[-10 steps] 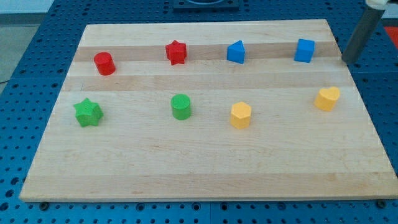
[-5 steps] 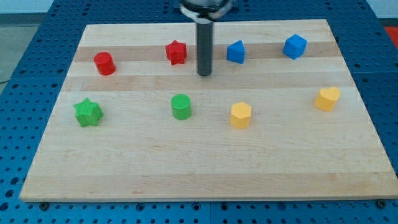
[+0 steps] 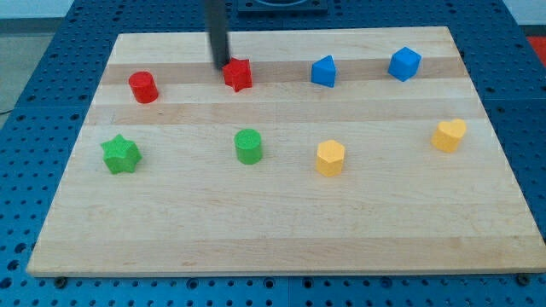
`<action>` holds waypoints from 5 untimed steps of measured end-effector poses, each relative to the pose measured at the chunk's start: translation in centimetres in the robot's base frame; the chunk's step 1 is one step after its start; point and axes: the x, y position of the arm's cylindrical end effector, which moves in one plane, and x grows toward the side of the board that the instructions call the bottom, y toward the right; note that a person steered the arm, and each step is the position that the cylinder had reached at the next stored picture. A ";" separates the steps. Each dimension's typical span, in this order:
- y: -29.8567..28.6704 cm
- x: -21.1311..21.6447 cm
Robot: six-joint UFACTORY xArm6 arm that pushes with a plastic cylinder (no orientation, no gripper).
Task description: Drag the red star at the right side of the red circle
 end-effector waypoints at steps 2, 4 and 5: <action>-2.6 -2.4; 4.4 -3.9; 5.6 -2.0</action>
